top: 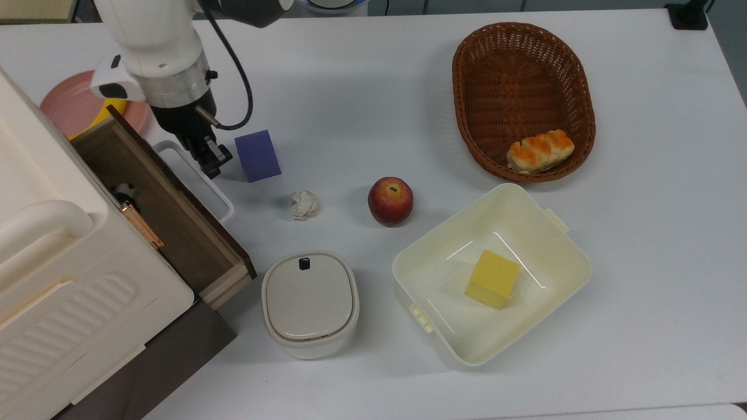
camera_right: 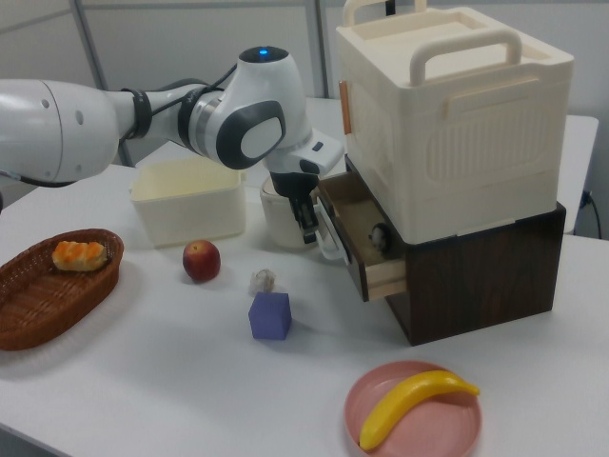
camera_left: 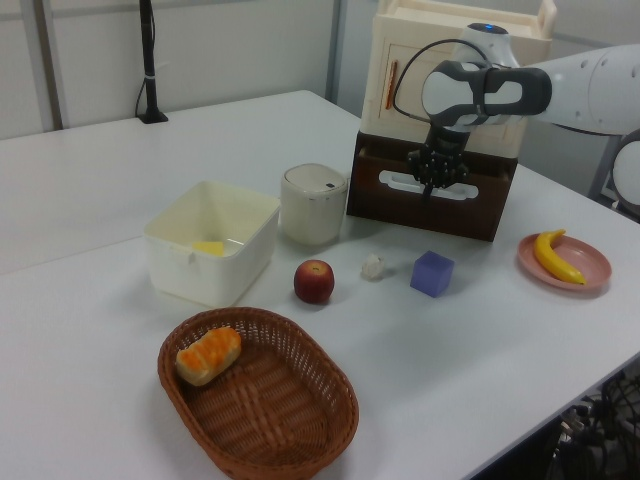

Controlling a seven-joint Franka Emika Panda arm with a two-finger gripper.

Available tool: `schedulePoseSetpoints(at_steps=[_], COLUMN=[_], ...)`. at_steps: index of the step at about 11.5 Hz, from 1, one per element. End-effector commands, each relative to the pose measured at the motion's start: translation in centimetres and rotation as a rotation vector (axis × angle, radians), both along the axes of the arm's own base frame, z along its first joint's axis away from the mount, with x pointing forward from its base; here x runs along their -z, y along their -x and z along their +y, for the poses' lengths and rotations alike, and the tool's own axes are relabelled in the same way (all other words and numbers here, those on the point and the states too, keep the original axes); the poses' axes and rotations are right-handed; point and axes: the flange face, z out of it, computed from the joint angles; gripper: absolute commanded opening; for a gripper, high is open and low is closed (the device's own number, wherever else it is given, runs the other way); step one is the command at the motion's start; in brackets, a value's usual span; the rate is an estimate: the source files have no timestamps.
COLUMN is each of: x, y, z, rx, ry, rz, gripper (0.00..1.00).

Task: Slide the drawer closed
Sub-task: 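Push the drawer front inward into the dark wooden cabinet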

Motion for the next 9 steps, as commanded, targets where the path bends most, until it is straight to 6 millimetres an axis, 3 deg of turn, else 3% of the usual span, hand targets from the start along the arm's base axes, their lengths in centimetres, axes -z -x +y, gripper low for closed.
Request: schedulePoseSetpoints(at_steps=[1,4,8,9], x=[-0.4,-0.6,1.1,0.4], y=[-1.1,-1.2,-1.6,-1.7], z=[-2.0,-2.8,-3.7,-4.5], rx=[0.005,0.009,0.009,0.020], ry=[0.019,0.033,0.061,0.069], rz=[-0.059,-0.078,-0.070,-0.096], gripper=[0.04,0.04,0.04,0.04])
